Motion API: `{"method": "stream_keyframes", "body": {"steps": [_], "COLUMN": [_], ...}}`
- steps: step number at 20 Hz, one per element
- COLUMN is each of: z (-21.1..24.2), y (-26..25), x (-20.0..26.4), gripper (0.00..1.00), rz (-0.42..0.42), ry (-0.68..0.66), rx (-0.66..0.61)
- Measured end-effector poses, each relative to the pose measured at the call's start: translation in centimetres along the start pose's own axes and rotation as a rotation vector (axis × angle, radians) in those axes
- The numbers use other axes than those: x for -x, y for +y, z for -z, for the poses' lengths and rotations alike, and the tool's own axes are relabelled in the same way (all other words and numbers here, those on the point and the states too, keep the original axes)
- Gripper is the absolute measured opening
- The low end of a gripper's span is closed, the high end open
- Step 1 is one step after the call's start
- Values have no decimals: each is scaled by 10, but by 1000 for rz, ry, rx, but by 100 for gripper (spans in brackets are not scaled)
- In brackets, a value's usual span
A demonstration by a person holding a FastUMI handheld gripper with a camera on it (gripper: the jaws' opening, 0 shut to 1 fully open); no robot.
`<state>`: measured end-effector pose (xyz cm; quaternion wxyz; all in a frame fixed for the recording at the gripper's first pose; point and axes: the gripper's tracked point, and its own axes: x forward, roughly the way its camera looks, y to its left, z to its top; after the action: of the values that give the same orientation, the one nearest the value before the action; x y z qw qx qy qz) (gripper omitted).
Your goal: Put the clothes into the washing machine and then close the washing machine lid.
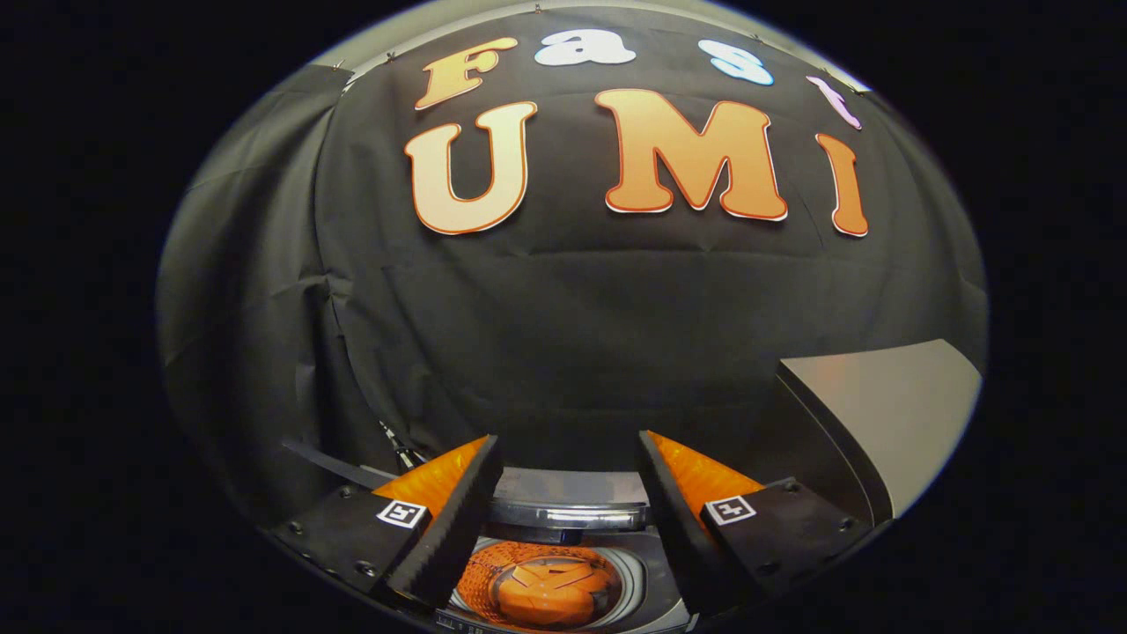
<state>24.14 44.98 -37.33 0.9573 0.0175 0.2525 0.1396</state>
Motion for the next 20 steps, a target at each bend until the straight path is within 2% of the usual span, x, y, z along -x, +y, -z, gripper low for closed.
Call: {"method": "stream_keyframes", "body": {"steps": [6,8,9,12,15,20], "z": [47,103,128,180,191,175], "y": [3,-9,-5,-17,-19,-14], "x": [29,37,41,44,46,44], "gripper": [99,98,99,99,99,99], "rz": [-12,20,2,44,67,57], "ry": [20,164,202,268,292,261], "rx": [1,13,-14,-66,-93,-46]}}
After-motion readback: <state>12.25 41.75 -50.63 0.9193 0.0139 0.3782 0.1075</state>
